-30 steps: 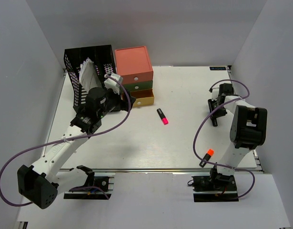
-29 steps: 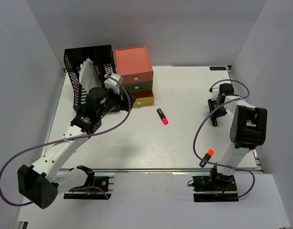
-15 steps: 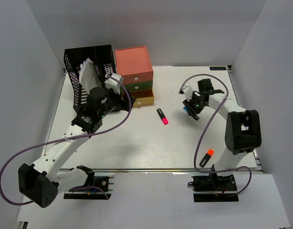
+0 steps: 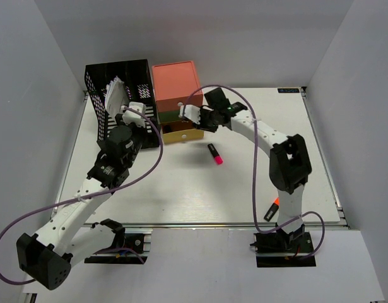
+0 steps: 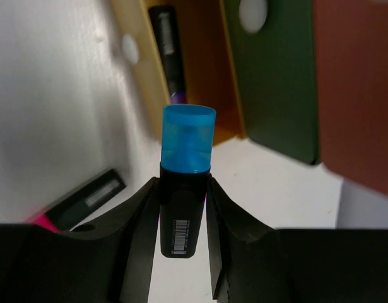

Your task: Organize the desk

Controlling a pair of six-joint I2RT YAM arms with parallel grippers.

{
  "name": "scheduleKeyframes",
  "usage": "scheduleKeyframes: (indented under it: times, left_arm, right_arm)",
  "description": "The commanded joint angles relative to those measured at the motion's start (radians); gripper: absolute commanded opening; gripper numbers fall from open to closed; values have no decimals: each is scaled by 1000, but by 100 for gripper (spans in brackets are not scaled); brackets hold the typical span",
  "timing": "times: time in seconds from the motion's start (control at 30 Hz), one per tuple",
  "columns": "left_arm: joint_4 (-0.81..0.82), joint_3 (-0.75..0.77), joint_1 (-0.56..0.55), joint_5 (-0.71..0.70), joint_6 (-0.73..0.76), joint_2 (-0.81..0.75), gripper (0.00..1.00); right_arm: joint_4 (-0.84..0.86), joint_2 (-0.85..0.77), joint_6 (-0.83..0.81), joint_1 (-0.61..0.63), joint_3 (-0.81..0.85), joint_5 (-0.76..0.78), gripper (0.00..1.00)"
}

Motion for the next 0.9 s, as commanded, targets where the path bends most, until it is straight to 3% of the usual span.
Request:
scheduleKeyframes:
  times: [0.0, 0.47, 0.53, 0.67, 0.87]
  left_arm:
    - [42, -26, 1, -104, 17, -41, 90]
    - [45, -26, 1, -83, 16, -34, 90]
    - [45, -26, 1, -81, 14, -34, 90]
    - [45, -25, 1, -78, 14, -41, 90]
    - [48, -26, 1, -76, 13, -46, 90]
  right_arm:
    - [47, 67, -112, 43, 103, 75, 0]
    - [257, 213, -193, 152, 203, 172, 0]
    - [268, 229, -203, 158, 201, 177, 7]
    - [290, 252, -220, 165, 207, 238, 35]
    - [302, 263, -230, 165, 213, 264, 49]
